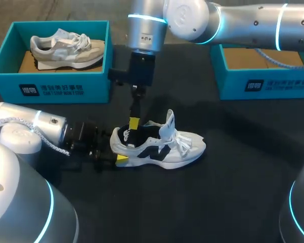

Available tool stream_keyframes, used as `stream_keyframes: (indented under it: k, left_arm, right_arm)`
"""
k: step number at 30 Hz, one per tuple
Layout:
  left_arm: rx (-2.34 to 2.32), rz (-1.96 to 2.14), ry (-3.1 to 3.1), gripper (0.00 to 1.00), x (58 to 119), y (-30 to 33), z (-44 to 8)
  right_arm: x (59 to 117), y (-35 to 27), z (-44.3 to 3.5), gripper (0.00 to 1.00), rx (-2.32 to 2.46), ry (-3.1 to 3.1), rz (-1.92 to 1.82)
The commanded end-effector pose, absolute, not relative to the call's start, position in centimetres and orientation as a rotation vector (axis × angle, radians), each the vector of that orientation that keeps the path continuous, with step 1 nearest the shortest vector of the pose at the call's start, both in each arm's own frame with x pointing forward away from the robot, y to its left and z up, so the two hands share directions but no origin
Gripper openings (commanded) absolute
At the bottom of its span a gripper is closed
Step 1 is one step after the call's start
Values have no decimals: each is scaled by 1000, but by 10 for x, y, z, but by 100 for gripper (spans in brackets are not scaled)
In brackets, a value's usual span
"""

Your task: Take the shoe out of the shoebox, open the shoe tongue, remove and reinsert the insole, then place the shoe into the shoebox

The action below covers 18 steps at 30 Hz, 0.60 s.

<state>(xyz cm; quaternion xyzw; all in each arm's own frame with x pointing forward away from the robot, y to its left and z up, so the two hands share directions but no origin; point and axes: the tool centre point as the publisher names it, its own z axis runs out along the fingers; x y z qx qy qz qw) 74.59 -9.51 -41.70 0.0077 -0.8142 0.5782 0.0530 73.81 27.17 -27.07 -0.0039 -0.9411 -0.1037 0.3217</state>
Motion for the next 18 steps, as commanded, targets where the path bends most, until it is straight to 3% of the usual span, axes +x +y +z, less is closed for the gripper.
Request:
stream_keyframes:
  k: [1, 18]
  left_arm:
    - [25, 1757, -2474, 0, 746, -94, -421]
    - [25, 1757, -2474, 0, 746, -94, -421]
  right_arm:
    - [735, 271, -278, 78, -8, -2465, -285]
    - [726, 275, -281, 82, -9, -2445, -278]
